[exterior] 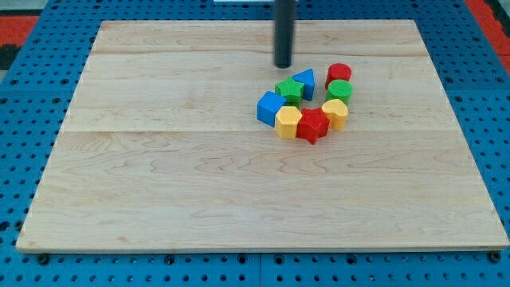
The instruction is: Push the blue triangle close to the heart
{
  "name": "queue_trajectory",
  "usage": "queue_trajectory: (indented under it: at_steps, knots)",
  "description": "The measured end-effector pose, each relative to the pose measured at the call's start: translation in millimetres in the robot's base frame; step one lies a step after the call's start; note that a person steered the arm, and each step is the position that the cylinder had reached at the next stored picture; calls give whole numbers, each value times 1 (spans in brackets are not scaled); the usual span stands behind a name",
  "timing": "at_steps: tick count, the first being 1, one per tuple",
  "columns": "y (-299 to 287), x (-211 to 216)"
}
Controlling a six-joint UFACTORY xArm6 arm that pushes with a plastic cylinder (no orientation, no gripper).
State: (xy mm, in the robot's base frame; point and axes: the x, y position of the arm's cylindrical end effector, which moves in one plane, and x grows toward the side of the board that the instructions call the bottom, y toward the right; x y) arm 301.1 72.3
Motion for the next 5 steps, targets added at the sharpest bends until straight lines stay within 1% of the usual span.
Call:
queue_trajectory:
  at_steps: [1, 2, 3, 5]
  knots:
    - [33, 7]
    - [34, 11]
    - [19, 11]
    - [9, 40]
